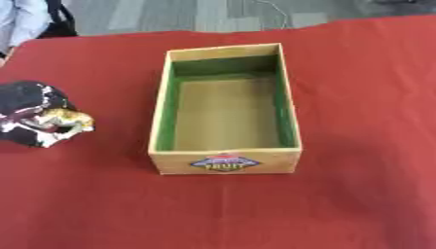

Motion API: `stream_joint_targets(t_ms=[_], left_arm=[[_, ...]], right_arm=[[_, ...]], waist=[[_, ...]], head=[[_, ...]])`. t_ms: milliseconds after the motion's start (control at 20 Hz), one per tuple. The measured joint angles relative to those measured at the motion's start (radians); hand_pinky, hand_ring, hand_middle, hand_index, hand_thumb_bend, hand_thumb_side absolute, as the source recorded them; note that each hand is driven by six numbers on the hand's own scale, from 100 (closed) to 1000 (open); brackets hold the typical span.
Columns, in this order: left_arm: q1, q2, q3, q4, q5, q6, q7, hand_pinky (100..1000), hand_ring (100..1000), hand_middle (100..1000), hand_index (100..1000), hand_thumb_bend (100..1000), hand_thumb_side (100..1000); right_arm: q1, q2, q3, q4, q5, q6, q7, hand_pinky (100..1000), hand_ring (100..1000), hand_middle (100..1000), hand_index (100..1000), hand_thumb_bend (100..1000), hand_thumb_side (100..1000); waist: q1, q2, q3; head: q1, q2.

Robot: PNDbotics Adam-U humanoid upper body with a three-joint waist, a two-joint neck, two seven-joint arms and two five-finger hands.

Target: Pick up objects on the table and place them in the box.

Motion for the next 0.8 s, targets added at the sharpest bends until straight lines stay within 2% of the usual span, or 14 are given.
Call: stream_joint_targets(t_ms=[350,500,550,600,800], left_arm=[[-0.003,0.000,0.009,-0.017,0.067,-0.001,0.007,581,517,332,266,100,466],[-0.029,0.000,0.013,-0.040,0.094,0.000,0.001,589,522,347,261,100,476],[-0.043,0.000,0.016,-0.050,0.101,0.000,0.000,592,524,352,259,100,686],[-0.057,-0.001,0.019,-0.061,0.108,0.000,-0.001,595,525,351,259,100,486],[-0.118,-0.031,0.030,-0.116,0.117,0.000,0.001,604,529,355,253,100,498]], right_arm=[[0.002,0.000,-0.005,0.000,-0.005,0.000,0.000,909,566,388,758,100,442],[0.004,0.000,-0.005,0.000,-0.006,0.000,0.000,909,566,389,758,100,440],[0.004,0.000,-0.005,0.000,-0.007,0.000,0.000,909,566,390,758,100,455],[0.004,0.000,-0.005,0.000,-0.009,-0.001,0.000,908,566,390,758,100,438],[0.004,-0.001,-0.005,0.000,-0.016,-0.001,0.000,907,566,392,757,100,435]], waist=[[0.000,-0.005,0.000],[0.001,-0.006,0.000],[0.002,-0.006,0.000],[0.003,-0.008,0.000],[0.006,-0.017,-0.003]], head=[[-0.003,0.001],[-0.005,0.002],[-0.006,0.003],[-0.008,0.004],[-0.009,0.010]])
